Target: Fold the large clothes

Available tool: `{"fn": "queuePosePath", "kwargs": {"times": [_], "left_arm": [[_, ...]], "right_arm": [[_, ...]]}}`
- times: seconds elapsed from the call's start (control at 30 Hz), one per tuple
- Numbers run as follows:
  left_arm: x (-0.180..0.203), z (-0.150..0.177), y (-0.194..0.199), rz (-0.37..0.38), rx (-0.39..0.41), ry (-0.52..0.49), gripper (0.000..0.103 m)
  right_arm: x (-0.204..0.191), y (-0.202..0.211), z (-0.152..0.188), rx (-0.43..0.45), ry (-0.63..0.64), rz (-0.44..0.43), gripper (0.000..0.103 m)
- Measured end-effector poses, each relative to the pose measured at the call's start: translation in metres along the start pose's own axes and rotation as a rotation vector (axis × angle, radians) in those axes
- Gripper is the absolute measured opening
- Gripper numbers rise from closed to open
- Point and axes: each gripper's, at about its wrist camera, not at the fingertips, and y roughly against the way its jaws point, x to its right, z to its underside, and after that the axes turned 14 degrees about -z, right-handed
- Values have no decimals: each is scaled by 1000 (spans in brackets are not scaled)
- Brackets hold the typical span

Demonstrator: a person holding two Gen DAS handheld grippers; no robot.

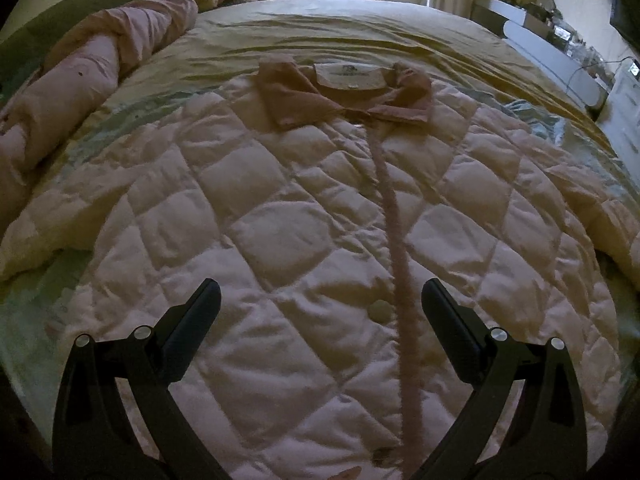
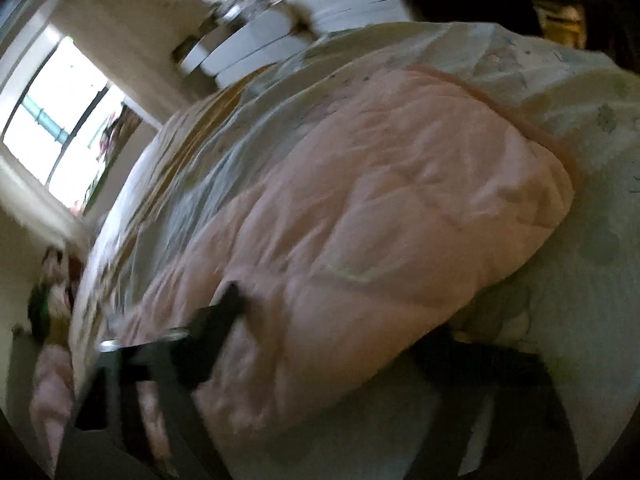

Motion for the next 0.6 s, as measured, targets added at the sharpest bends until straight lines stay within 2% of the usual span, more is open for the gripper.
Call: {"fn": "queuePosePath", "kwargs": {"times": [0.07,0.17,0.23,0.43,0.6], "left_arm": [[-7,-4,1,-3,-2,5,94],[-23,-16,3,-8,-9,18,94],[-38,-28,10,-16,10,40,94],[-77,-54,31,-33,62,104,94],[-111,-71,45,-35,93,173,94]], "right_arm": [[4,-3,-6,-8,-27,-27,31],[-26,6,-11,-2,96,-65,20],[-59,18,-11,10,204,-117,17],[-147,42,-10,20,361,-298,16],[-226,49,-2,17,498,-400,16]]}}
